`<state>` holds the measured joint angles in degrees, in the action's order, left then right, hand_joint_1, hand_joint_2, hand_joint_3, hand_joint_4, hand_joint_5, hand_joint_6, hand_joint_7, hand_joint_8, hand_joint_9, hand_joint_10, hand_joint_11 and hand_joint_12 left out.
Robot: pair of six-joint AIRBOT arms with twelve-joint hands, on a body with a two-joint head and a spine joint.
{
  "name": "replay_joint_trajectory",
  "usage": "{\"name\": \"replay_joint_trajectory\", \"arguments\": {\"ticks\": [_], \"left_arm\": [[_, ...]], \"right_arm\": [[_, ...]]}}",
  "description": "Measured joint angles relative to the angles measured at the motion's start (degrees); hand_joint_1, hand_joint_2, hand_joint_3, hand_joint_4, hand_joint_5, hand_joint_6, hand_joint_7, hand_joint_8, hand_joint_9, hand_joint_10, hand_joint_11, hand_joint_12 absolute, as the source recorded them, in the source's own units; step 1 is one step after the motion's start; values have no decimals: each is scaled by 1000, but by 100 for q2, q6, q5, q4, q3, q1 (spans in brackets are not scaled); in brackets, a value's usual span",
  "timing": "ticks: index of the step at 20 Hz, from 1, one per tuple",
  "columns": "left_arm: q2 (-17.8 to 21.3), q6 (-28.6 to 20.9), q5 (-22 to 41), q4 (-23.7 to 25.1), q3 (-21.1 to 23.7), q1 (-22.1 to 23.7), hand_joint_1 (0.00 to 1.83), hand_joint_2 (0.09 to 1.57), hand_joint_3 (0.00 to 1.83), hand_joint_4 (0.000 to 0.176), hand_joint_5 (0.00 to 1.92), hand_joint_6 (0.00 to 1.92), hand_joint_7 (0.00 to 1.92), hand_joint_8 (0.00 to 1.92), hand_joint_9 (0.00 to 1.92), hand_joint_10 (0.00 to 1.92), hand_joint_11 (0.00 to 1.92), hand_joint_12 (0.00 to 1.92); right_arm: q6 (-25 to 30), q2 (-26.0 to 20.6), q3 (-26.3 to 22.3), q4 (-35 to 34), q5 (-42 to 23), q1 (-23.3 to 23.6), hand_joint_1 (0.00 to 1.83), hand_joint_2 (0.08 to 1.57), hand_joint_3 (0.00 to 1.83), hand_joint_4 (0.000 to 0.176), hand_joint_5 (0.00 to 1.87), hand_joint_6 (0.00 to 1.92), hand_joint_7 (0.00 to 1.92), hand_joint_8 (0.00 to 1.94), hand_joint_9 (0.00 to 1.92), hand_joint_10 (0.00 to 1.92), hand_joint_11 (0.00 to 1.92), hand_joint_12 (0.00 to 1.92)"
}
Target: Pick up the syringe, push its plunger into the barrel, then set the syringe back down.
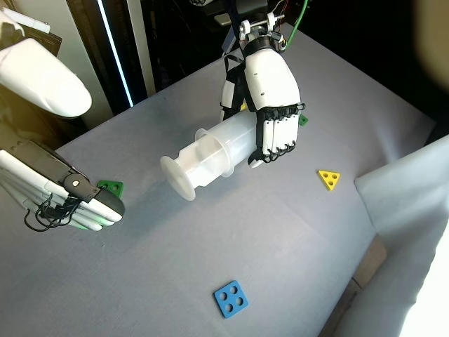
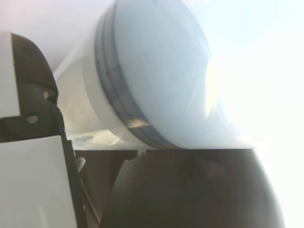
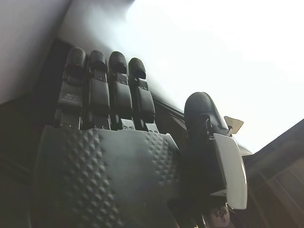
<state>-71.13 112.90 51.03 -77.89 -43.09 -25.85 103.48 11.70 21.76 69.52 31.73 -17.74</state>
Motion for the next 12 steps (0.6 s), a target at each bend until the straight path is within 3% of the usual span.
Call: {"name": "replay_joint_trajectory", "arguments": {"ticks": [6,8,12], "left_arm": [[-2,216,-120,-20,26,186,1337,1233,0,0,756,1180,701,1503,700,1543,528,1457],[-2,264,-173,-17,37,186,1336,1238,1,0,769,1145,675,1542,685,1569,536,1460],[-2,278,-197,-15,37,188,1336,1239,0,0,772,1154,679,1534,679,1576,544,1481]], "right_arm": [[-2,157,0,-369,-125,-415,0,1295,0,0,289,2,258,0,183,1,0,420],[-7,247,0,-391,-195,-437,0,1284,0,0,258,1,229,0,159,0,0,335],[-219,586,0,-345,-286,-433,0,1284,0,0,269,4,245,4,173,5,0,387]]}}
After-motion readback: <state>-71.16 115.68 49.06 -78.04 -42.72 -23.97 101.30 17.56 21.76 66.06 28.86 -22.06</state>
